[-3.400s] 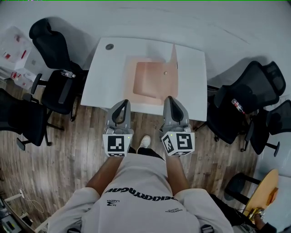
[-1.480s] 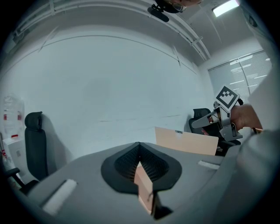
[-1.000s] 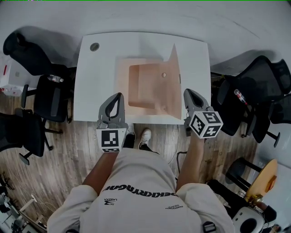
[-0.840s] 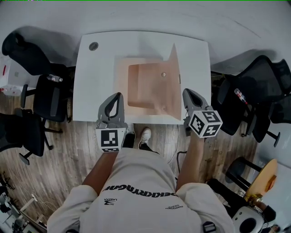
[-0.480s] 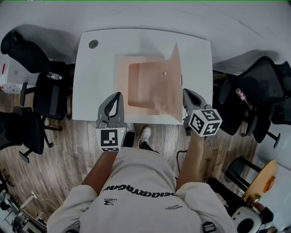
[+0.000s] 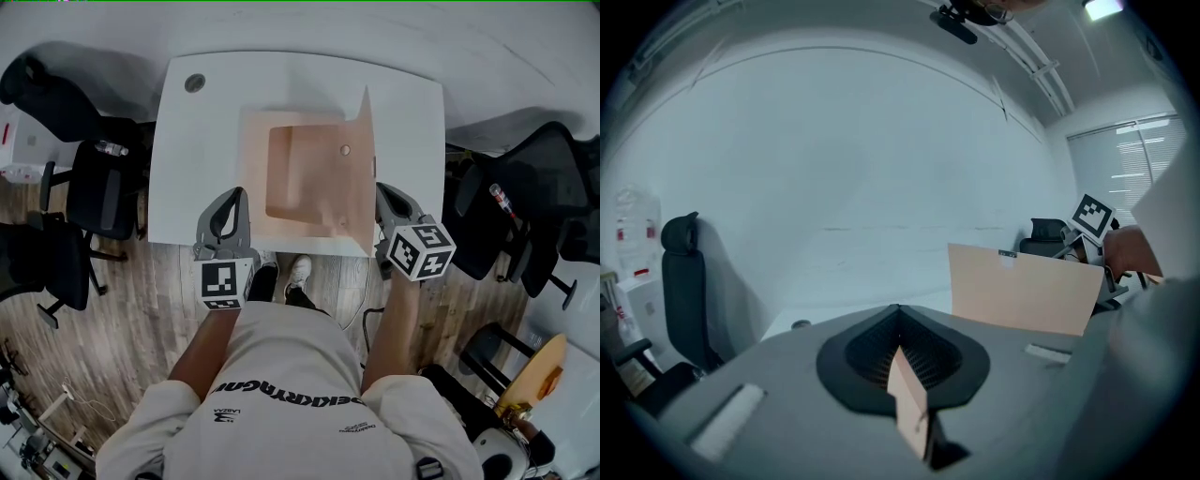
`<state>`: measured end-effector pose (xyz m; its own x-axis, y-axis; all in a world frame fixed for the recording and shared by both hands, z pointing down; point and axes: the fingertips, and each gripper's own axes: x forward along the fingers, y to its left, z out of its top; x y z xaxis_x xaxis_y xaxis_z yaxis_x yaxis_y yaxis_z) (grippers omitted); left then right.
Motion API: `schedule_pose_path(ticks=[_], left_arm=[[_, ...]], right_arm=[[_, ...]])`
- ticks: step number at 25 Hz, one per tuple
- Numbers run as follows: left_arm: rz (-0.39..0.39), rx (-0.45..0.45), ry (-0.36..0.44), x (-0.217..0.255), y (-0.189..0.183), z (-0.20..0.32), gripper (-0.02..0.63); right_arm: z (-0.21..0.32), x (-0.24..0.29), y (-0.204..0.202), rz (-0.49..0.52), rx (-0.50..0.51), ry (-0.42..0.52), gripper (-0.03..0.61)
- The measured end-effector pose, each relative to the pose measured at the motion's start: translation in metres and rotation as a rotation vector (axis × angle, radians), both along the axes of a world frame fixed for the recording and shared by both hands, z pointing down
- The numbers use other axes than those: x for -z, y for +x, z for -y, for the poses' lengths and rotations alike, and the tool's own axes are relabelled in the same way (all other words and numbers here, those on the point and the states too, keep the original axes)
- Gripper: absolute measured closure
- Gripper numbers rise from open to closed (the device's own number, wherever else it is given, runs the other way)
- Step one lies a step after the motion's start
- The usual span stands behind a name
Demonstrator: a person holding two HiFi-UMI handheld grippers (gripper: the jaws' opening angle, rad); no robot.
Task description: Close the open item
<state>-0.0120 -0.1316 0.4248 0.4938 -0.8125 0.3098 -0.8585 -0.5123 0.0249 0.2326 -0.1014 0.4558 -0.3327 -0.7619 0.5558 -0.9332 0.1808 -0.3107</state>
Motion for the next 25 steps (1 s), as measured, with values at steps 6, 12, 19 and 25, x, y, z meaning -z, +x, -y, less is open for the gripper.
schedule_pose_path(ticks=[6, 12, 19, 25], left_arm=[[0.003, 0.014, -0.029, -0.012, -0.007, 0.009, 0.612], [0.009, 0.010, -0.094, -0.032, -0.013, 0.011, 0.612], [0.012, -0.005, -0.182, -0.057, -0.021, 0.017, 0.612], [0.020, -0.013, -0.235, -0.077, -0.022, 0.018, 0.612]], right_arm=[[0.003, -0.012, -0.009, 0.003, 0.015, -0.029, 0.578], [0.005, -0.023, -0.018, 0.001, 0.031, -0.058, 0.578], [0.011, -0.036, -0.030, 0.001, 0.048, -0.093, 0.578], [0.014, -0.046, -0.035, 0.000, 0.059, -0.118, 0.578]])
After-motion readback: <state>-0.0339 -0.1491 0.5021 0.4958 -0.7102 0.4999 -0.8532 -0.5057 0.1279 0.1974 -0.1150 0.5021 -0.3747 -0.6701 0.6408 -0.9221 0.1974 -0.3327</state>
